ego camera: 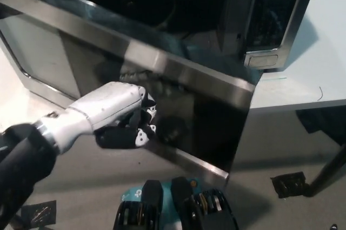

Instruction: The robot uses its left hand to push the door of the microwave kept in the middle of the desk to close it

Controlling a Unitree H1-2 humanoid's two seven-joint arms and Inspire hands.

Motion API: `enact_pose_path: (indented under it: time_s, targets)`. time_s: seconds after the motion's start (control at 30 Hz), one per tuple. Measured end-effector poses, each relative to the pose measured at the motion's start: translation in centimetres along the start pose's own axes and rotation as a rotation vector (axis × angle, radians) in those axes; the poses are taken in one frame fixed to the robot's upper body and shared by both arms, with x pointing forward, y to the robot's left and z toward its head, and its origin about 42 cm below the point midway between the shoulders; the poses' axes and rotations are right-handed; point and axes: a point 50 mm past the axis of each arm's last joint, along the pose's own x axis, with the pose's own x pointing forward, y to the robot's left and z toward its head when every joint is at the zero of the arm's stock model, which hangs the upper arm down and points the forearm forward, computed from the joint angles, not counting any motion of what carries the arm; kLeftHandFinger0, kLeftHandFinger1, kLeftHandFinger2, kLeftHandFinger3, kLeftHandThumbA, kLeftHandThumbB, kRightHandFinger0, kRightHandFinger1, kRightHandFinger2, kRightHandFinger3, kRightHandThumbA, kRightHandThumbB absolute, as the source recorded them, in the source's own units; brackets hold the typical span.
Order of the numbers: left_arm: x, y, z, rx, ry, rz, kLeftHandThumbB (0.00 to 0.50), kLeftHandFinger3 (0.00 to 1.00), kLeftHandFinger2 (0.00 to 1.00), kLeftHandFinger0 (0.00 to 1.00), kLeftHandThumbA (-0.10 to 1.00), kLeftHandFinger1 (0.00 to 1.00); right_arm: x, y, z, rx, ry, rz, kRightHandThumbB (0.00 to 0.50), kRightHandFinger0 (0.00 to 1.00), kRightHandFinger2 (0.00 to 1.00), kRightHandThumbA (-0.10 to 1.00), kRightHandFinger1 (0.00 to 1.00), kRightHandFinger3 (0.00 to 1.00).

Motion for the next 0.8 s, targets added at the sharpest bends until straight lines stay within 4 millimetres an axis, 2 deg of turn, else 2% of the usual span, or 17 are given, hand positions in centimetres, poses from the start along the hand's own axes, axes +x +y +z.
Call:
enact_pose_path:
  time_s: [0.13, 0.27, 0.4, 0.5, 0.57, 0.67, 0.7, 0.77, 0.8]
  targets:
    - [1.4, -0.3, -2.2, 0.012, 0.056, -0.017, 0.14, 0.35, 0.23, 0.02, -0.1, 0.09, 0.0, -0.1, 0.0, 0.009, 0.001, -0.003, 0.003, 1.0, 1.0, 0.35, 1.0, 1.0]
    - [2.6, 0.0, -3.9, 0.037, 0.095, -0.02, 0.129, 0.39, 0.29, 0.08, -0.1, 0.14, -0.1, -0.2, 0.0, 0.013, -0.002, -0.004, 0.009, 1.0, 1.0, 0.33, 0.99, 1.0]
    - [3.4, 0.2, -4.9, 0.055, 0.119, -0.018, 0.136, 0.38, 0.29, 0.1, -0.1, 0.16, -0.2, -0.3, -0.3, 0.012, 0.002, -0.005, 0.008, 1.0, 1.0, 0.37, 1.0, 1.0]
    - [3.9, 0.1, -5.7, 0.057, 0.14, -0.018, 0.116, 0.35, 0.26, 0.06, -0.1, 0.13, -0.3, -0.3, -0.4, 0.01, 0.006, -0.005, 0.0, 1.0, 1.0, 0.37, 0.99, 1.0]
    - [4.1, 0.2, -6.1, 0.064, 0.147, -0.016, 0.106, 0.34, 0.23, 0.0, -0.1, 0.08, -0.3, -0.2, -0.5, 0.003, 0.007, -0.001, 0.0, 1.0, 1.0, 0.38, 1.0, 1.0]
    - [4.2, 1.0, -6.2, 0.079, 0.149, 0.004, 0.109, 0.35, 0.24, 0.01, -0.1, 0.1, -0.3, -0.2, -0.6, -0.001, 0.011, 0.002, 0.0, 1.0, 1.0, 0.37, 0.98, 1.0]
    - [4.3, 1.3, -6.2, 0.085, 0.146, 0.012, 0.105, 0.36, 0.25, 0.02, -0.1, 0.11, -0.3, -0.2, -0.6, -0.001, 0.012, 0.002, 0.001, 1.0, 1.0, 0.36, 1.0, 1.0]
    - [4.4, 2.0, -6.2, 0.095, 0.148, 0.028, 0.121, 0.36, 0.24, 0.02, -0.1, 0.1, -0.3, -0.2, -0.6, 0.0, 0.013, 0.002, 0.003, 1.0, 1.0, 0.34, 0.98, 0.98]
    - [4.4, 2.3, -6.2, 0.099, 0.151, 0.038, 0.116, 0.39, 0.27, 0.04, -0.1, 0.13, -0.3, -0.2, -0.6, 0.001, 0.013, 0.003, 0.001, 1.0, 1.0, 0.35, 0.99, 0.98]
